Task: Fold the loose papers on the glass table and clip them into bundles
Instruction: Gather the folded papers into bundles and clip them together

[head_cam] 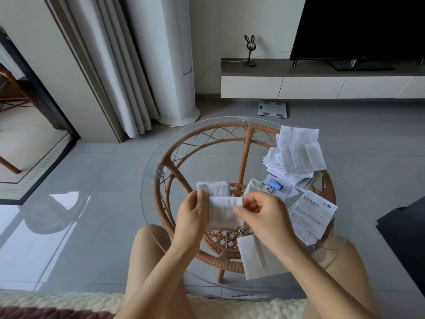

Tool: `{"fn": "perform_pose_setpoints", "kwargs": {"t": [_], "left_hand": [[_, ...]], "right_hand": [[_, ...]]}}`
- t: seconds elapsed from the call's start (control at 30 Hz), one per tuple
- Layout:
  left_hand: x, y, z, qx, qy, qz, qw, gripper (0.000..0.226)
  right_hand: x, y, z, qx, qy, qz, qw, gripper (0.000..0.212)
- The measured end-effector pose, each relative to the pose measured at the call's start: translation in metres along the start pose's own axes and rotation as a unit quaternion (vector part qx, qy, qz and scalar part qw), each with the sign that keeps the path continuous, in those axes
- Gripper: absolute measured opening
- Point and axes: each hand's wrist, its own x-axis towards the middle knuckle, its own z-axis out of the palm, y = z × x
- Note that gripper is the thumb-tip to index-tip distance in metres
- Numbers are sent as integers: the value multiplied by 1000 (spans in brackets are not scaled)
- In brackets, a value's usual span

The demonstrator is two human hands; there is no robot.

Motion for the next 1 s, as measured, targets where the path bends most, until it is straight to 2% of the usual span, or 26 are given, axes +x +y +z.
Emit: {"fn": "perform_pose_setpoints", "kwargs": {"t": [0.03,0.07,0.13,0.17,0.2,0.27,0.4,0.53,0.6,0.63,0.7,0.77,0.83,0.87,0.93,1.0], "left_hand": [[0,0,-1,-21,9,-18,1000,35],[-1,-1,0,-42,20,-28,999,33],[-2,-1,2,-75,41,-29,996,33],[-3,0,4,-92,47,-31,994,33],[-3,1,7,-118,49,-39,991,32],[-2,2,13,-161,54,-61,984,31],[2,0,19,-220,59,-81,970,31],[1,-4,19,-224,19,-67,972,37],[3,-7,20,-210,21,-59,976,22],[3,-7,20,-203,30,-54,977,8],[5,-9,21,-180,50,-49,981,9],[10,-10,19,-172,59,-51,982,12],[16,-10,16,-166,71,-55,982,15],[20,-10,14,-166,77,-57,981,16],[25,-10,11,-168,86,-63,980,17],[30,-10,10,-173,85,-72,979,17]], "right_hand": [[2,-1,-5,61,8,39,997,6],[2,-4,-9,170,10,93,981,3],[0,-11,-8,383,-3,204,901,5],[-1,-15,-3,422,-13,237,875,6],[-3,-17,4,412,-22,253,875,5],[-5,-19,21,347,-29,258,901,4],[-2,-15,42,237,28,247,939,16],[3,-16,50,234,31,258,937,14],[4,-15,51,222,24,265,938,15],[4,-12,51,205,18,257,944,18],[5,-4,46,125,15,206,970,19],[10,6,32,-69,50,142,986,15],[21,19,15,-269,74,90,956,33],[28,25,9,-332,61,66,939,43],[40,36,5,-419,-17,20,907,64],[46,39,10,-484,-96,-13,870,74]]}}
